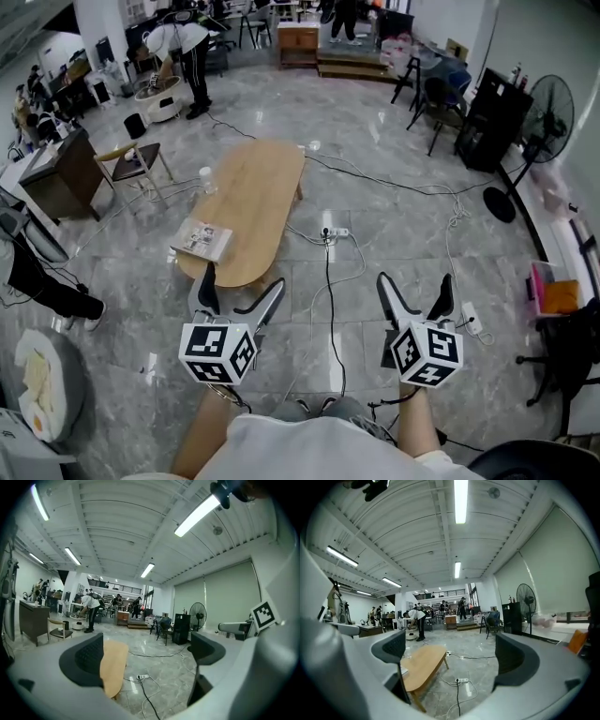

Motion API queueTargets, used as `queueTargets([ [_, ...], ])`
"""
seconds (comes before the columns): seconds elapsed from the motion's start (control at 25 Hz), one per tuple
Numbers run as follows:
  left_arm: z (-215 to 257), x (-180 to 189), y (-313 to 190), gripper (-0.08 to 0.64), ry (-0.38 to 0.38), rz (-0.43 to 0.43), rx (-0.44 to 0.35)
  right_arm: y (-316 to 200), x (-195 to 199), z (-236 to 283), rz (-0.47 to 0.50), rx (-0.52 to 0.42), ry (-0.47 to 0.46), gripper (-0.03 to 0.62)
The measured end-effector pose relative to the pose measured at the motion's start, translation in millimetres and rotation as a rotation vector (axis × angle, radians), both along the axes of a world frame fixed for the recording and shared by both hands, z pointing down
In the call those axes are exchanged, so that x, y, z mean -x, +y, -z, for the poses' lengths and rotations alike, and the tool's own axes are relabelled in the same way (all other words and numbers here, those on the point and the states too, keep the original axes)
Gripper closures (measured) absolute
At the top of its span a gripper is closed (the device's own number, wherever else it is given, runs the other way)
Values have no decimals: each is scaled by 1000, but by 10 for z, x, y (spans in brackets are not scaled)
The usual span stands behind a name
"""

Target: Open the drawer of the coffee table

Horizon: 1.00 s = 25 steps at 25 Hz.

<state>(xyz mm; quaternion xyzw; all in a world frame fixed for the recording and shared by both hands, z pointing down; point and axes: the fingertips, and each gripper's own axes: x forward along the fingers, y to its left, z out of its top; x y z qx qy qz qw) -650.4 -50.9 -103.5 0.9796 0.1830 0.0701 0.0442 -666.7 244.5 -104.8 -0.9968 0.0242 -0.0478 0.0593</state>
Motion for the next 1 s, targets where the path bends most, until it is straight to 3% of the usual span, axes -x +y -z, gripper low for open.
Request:
queueTargets([
  [0.52,-342,-515,31,-17,-57,-44,3,213,-236,-302,-96,-14,-43,5],
  [0.76,-486,-1038,67,-17,-85,-21,18,269,-784,-394,-85,-8,-65,5],
  [1.0,-490,-1851,215,-17,-95,17,32,502,-1679,-381,-75,-16,-73,5],
])
